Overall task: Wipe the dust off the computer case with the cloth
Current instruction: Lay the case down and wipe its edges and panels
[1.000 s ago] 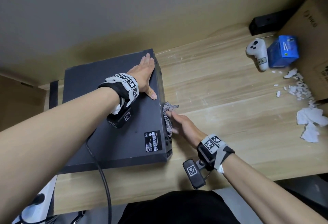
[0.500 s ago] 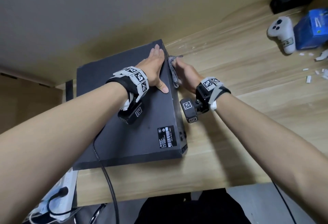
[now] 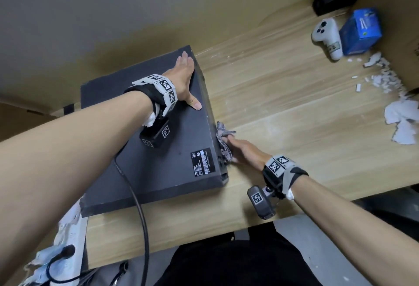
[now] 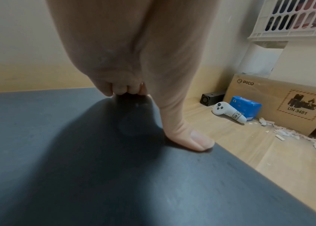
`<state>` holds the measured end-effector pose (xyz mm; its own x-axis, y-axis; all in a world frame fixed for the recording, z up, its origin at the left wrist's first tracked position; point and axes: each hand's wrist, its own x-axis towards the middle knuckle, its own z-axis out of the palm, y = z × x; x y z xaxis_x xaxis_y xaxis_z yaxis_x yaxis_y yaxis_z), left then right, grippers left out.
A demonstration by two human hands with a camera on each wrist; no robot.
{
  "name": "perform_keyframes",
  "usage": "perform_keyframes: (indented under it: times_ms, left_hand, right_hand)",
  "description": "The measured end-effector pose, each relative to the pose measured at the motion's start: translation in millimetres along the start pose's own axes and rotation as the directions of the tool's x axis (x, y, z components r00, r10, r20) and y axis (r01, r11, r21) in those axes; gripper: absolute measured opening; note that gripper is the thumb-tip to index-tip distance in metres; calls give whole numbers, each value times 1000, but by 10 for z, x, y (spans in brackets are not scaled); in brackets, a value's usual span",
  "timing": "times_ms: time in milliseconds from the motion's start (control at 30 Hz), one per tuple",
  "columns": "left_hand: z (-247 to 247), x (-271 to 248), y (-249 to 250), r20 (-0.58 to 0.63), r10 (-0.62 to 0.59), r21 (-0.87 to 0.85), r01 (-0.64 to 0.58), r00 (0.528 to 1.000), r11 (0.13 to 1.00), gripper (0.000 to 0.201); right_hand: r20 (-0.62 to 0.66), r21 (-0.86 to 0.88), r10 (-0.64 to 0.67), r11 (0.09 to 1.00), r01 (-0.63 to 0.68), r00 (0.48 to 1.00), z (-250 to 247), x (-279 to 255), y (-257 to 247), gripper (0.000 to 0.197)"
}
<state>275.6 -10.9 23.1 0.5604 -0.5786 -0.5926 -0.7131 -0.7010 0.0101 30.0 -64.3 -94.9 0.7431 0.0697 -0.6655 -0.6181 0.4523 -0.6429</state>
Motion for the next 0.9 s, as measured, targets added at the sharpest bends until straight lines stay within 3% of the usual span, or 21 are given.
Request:
perform_keyframes:
  times_ms: [233,433,533,633,733,900]
  left_hand:
    - [-22,-5,13,3,-21,-2,21,1000,1000,148]
    - [-6,-3,-15,-13,3,-25,-3,1000,1000,148]
    - [17,13,-30,-29,15,-36,-16,999,999,148]
    - [53,37,-69,-37,26,-39,-28,999,999,148]
    - [62,40,-84,-51,41,-26,-42,998,999,149]
    - [25,-37,-90,-113,83,61,-76,990,995,146]
  right_hand:
    - [-92,71,-90,993,96,992,165,-174,-94,53]
    - [-14,174,-180,968,180,984,256,-262,-341,52]
    - [25,135,-195,972,190,980,260,-113,-575,55]
    - [13,79,-141,987,140,990,188,230,-805,39]
    - [-35,-26,-113,993,112,993,19,604,-798,51]
    - [-69,-151,-99,985,88,993,78,341,-660,48]
